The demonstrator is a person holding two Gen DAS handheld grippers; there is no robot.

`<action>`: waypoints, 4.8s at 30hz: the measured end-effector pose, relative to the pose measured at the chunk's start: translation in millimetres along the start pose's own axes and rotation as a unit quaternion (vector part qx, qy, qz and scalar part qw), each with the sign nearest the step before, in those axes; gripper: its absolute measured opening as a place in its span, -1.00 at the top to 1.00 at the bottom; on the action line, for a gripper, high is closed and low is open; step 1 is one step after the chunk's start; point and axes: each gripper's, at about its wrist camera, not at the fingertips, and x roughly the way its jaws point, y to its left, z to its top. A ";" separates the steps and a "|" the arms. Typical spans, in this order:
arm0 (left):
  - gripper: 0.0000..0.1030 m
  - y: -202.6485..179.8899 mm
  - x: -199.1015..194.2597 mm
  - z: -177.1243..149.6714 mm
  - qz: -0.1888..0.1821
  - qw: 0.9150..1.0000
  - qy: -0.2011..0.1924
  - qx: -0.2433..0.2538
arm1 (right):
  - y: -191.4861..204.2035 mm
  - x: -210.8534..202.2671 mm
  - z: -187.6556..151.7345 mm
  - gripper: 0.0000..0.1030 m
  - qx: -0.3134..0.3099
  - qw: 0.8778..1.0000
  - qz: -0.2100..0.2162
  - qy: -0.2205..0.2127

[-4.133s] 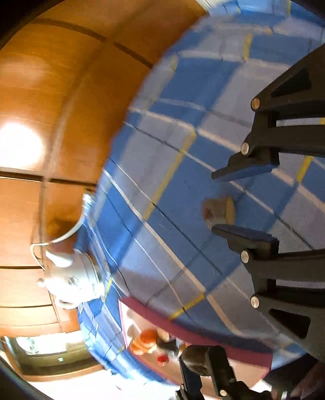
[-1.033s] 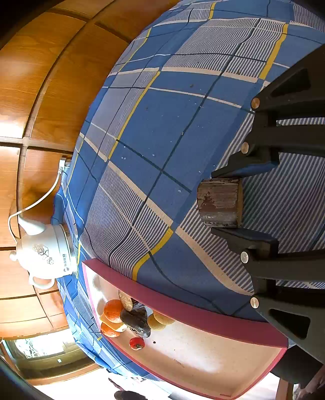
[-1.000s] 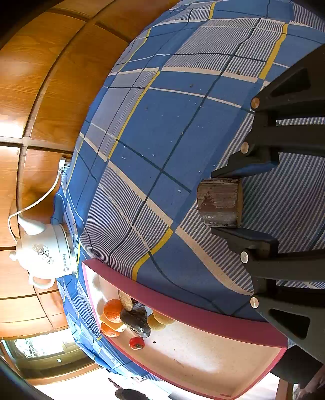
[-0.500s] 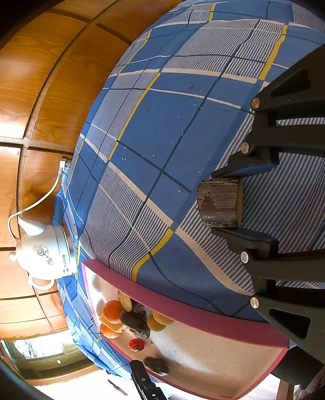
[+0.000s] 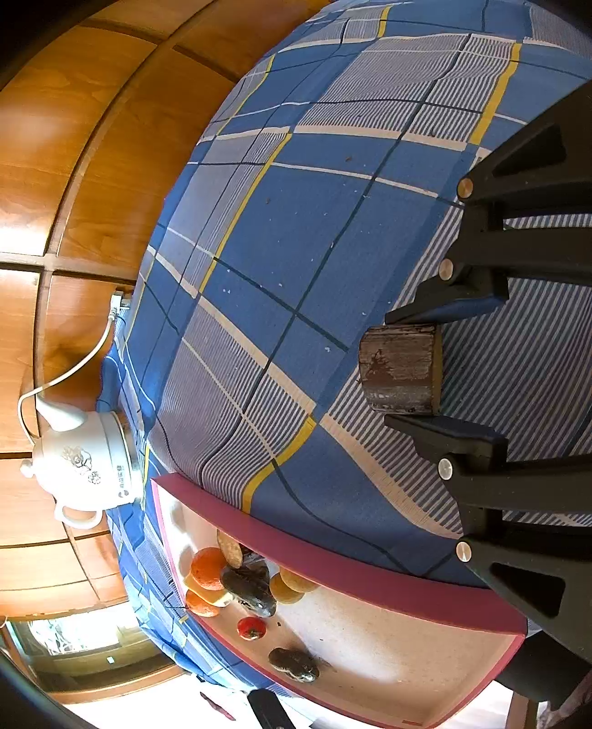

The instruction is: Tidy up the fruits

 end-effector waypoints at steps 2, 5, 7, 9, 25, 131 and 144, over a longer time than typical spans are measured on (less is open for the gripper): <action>-0.27 1.3 -2.9 -0.8 0.002 1.000 -0.002 -0.002 | -0.2 -0.1 0.2 0.30 0.001 1.000 -0.001 0.000; -0.27 4.5 -7.2 -1.5 0.005 1.000 -0.006 -0.006 | 0.7 -0.5 0.2 0.30 0.000 1.000 -0.005 -0.001; -0.27 6.1 -9.5 -1.9 0.006 1.000 -0.008 -0.008 | 1.6 -1.0 -0.2 0.30 0.000 1.000 -0.007 -0.002; -0.27 7.0 -12.0 -2.7 0.008 1.000 -0.010 -0.009 | 2.0 -1.2 -0.3 0.30 0.001 1.000 -0.008 -0.002; -0.29 13.1 -20.4 -2.3 0.016 1.000 -0.022 -0.015 | 24.1 -33.8 24.3 0.30 0.008 0.999 -0.001 -0.053; -0.30 51.2 -29.3 -4.5 0.040 0.998 -0.038 -0.044 | 135.6 -22.8 50.5 0.21 -0.068 0.995 0.045 -0.053; -0.36 34.9 -34.5 -7.8 0.030 0.998 -0.037 -0.028 | 117.9 -33.5 43.1 0.21 -0.046 0.997 0.034 -0.059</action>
